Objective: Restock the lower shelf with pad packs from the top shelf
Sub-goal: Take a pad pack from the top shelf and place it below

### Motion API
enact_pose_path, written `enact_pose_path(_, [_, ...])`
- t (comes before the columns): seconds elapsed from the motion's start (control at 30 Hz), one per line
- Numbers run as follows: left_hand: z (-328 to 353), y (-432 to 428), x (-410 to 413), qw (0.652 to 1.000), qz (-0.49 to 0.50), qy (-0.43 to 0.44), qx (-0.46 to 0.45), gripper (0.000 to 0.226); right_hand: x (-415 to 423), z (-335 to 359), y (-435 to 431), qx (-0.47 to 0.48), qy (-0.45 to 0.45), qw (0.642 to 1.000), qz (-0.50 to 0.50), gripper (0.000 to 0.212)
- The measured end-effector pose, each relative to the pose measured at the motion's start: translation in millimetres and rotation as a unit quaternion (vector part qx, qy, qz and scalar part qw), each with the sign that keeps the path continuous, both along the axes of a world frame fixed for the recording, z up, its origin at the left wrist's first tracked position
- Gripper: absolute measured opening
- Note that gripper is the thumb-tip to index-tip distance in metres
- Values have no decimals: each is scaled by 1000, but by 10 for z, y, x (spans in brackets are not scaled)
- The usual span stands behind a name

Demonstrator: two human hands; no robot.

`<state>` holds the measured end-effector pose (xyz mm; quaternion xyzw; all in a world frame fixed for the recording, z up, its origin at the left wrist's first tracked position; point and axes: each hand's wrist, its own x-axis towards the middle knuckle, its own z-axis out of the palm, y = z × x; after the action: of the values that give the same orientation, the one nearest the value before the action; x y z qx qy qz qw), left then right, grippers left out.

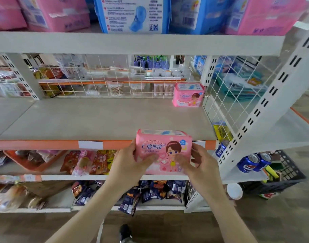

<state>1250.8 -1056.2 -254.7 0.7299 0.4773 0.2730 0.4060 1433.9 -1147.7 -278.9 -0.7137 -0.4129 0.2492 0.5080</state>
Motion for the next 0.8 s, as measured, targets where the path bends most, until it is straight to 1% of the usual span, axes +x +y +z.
enact_pose_path(0.07, [-46,134,7,1000,8,-6,-15,34,20,-29,140,-11,-21,1000,7,31])
enact_pose_path(0.17, [-110,365,46,999,-1,-24,-24,25,76,-54,348,-28,-32,999,11,27])
enact_pose_path(0.3, [-179,710,139,999,-8,-34,-19,33,155,-71,683,-32,-48,998,10,21])
enact_pose_path(0.4, [-228,968,173,1000,10,-27,5,30,216,-89,946,-19,-57,998,-7,18])
enact_pose_path(0.5, [-282,1205,201,999,14,-16,33,26,272,-154,1187,-1,-97,995,-26,15])
enact_pose_path(0.6, [-368,1444,225,999,11,-14,47,35,304,-247,1419,-3,-93,995,-21,12])
enact_pose_path(0.67, [-452,1613,229,999,9,-13,45,44,321,-297,1569,-17,-86,996,-16,15])
enact_pose_path(0.7, [-505,1701,227,999,8,-15,38,46,332,-324,1638,-16,-82,996,-15,15])
enact_pose_path(0.73, [-543,1783,228,999,9,-20,29,43,337,-344,1711,-14,-78,997,-10,18])
enact_pose_path(0.8, [-624,1933,236,999,20,-28,10,33,349,-378,1851,-12,-76,997,6,33])
